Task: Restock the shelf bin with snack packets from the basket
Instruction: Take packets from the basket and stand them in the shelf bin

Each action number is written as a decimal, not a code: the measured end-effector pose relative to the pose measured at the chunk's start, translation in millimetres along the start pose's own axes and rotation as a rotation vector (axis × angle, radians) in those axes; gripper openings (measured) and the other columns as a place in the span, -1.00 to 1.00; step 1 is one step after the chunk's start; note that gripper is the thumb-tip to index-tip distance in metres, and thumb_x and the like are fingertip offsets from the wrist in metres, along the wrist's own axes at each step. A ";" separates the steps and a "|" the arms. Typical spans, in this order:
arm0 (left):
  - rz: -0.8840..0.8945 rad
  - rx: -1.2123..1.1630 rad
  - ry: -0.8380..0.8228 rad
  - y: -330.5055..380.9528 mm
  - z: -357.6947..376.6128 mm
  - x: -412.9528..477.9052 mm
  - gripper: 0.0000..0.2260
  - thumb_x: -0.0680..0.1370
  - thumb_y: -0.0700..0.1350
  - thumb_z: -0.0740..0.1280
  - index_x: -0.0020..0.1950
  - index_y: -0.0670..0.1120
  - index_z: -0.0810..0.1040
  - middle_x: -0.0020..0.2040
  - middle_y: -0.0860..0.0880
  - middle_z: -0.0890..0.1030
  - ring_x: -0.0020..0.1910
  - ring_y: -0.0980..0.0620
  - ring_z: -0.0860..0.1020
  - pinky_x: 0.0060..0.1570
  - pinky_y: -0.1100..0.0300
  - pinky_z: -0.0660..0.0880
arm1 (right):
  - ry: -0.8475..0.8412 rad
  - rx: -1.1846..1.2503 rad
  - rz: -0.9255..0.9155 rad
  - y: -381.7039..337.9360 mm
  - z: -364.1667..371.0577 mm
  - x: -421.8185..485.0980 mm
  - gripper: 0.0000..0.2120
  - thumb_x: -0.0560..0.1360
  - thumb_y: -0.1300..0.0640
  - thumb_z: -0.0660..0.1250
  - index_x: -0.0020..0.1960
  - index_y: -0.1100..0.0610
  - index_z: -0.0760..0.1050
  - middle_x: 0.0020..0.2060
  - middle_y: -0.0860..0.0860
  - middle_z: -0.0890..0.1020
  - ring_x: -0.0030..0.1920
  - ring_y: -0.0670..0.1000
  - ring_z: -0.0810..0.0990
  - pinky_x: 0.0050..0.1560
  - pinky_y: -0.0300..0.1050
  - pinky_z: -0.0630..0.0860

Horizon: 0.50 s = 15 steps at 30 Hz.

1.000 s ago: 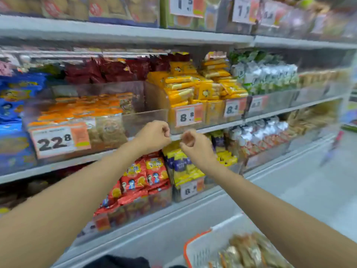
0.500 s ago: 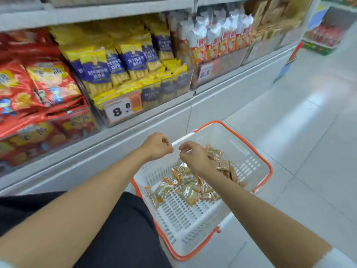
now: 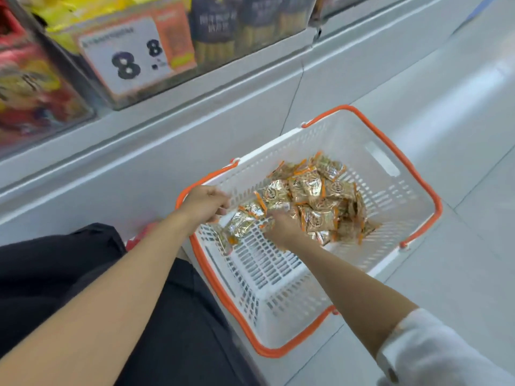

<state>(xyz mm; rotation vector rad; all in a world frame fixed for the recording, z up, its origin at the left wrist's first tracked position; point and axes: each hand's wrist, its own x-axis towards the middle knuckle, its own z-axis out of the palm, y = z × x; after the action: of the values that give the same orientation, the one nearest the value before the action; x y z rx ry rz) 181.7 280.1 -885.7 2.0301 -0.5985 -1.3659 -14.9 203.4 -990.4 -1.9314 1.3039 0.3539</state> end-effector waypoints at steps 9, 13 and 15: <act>-0.060 -0.153 0.073 4.2 2.7 7.9 -0.90 0.57 -0.25 0.27 -0.01 -0.14 0.59 -0.19 -0.06 0.61 -0.34 0.11 0.53 -0.43 0.39 0.44 | -0.216 -0.615 -0.202 -26.7 82.0 40.4 -0.09 0.51 0.21 0.35 0.58 -0.09 -0.21 0.57 0.07 -0.23 0.56 0.16 -0.23 0.48 0.35 -0.05; -0.081 -0.178 0.063 5.2 2.8 9.6 -0.90 0.56 -0.24 0.29 -0.02 -0.13 0.59 -0.17 -0.06 0.62 -0.33 0.11 0.53 -0.41 0.37 0.44 | -0.105 -0.733 -0.171 -18.7 98.6 26.9 -0.11 0.45 0.24 0.40 0.56 -0.10 -0.05 0.56 0.14 -0.10 0.54 0.26 -0.03 0.43 0.37 0.06; -0.082 -0.180 0.063 6.5 3.9 9.6 -0.89 0.57 -0.24 0.29 0.02 -0.16 0.60 -0.16 -0.07 0.62 -0.32 0.10 0.54 -0.38 0.35 0.45 | -0.052 -0.780 -0.195 -16.5 98.1 24.7 -0.27 0.48 0.22 0.35 0.53 -0.06 0.09 0.54 0.19 0.03 0.52 0.26 0.05 0.45 0.30 0.08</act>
<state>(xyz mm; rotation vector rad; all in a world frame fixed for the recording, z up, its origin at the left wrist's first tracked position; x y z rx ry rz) 181.3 268.2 -888.5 1.9616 -0.3547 -1.3467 28.1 260.6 -1063.7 -2.6354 0.9987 0.9051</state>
